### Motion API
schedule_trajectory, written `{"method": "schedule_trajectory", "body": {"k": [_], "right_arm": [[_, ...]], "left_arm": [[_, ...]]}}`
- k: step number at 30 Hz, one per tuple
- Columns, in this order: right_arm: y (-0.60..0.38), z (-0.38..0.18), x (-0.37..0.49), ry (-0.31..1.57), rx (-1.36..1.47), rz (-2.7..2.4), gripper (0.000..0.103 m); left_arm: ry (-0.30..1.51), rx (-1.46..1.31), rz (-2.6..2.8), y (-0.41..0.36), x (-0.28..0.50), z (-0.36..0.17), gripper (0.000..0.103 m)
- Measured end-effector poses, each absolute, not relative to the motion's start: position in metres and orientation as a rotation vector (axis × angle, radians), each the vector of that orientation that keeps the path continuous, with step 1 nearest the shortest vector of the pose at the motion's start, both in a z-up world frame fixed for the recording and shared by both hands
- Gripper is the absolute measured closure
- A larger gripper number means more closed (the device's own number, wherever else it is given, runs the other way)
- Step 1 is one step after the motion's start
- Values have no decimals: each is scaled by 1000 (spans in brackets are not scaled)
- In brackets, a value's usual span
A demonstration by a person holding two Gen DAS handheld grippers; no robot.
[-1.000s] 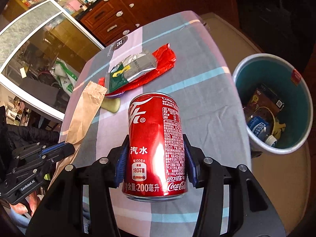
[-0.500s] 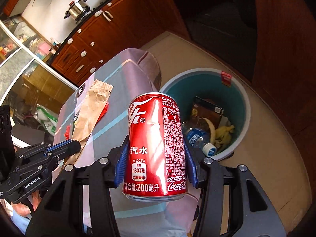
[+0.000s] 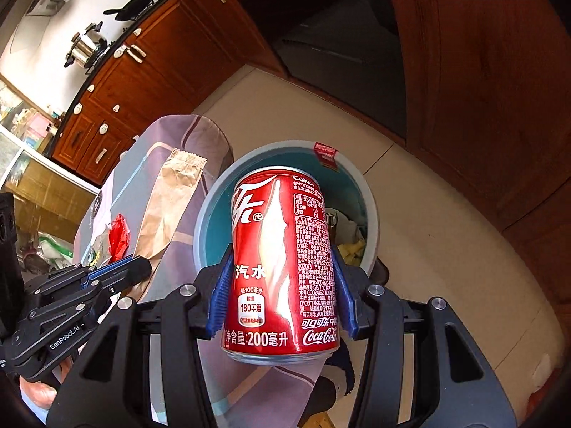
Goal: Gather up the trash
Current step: 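Carry can and paper strip over the bin and open both tools, then bring both tools back over the table toward the snack bags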
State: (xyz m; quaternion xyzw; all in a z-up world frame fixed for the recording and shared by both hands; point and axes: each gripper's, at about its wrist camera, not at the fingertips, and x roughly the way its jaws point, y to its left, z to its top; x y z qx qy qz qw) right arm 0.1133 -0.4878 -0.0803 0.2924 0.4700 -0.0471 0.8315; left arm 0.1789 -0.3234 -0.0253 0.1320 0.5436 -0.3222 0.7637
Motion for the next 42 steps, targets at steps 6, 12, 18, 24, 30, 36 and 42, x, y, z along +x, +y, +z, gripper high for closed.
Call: {"method": "schedule_trajectory", "body": {"k": [6,12,18,24,30,36,42], "right_arm": [[-494,-100,125,1030,635,-128,56],[-495,-107,135,1039,644,-150,48],[-494,-104,138,1027,644,-170,25],[-491,-102,134,1046,660,-193,18],[-483,-97,130,1064,662,-193,18],[-469,-82,121,1052,652,-196,16],[-448,-62,115,1039,618,-175,16]], "left_arm": [[1216,284,-704,-342,192,-44,97],[1247,262,-686,-347,210,-58,85],[1216,272,-671,-342,209,-57,43],[1217,233,-669,-327,209,-52,29],[1206,208,-674,-312,199,-43,26],[1165,177,-672,-289,186,-26,20],[1105,160,-656,-259,172,-7,10]]}}
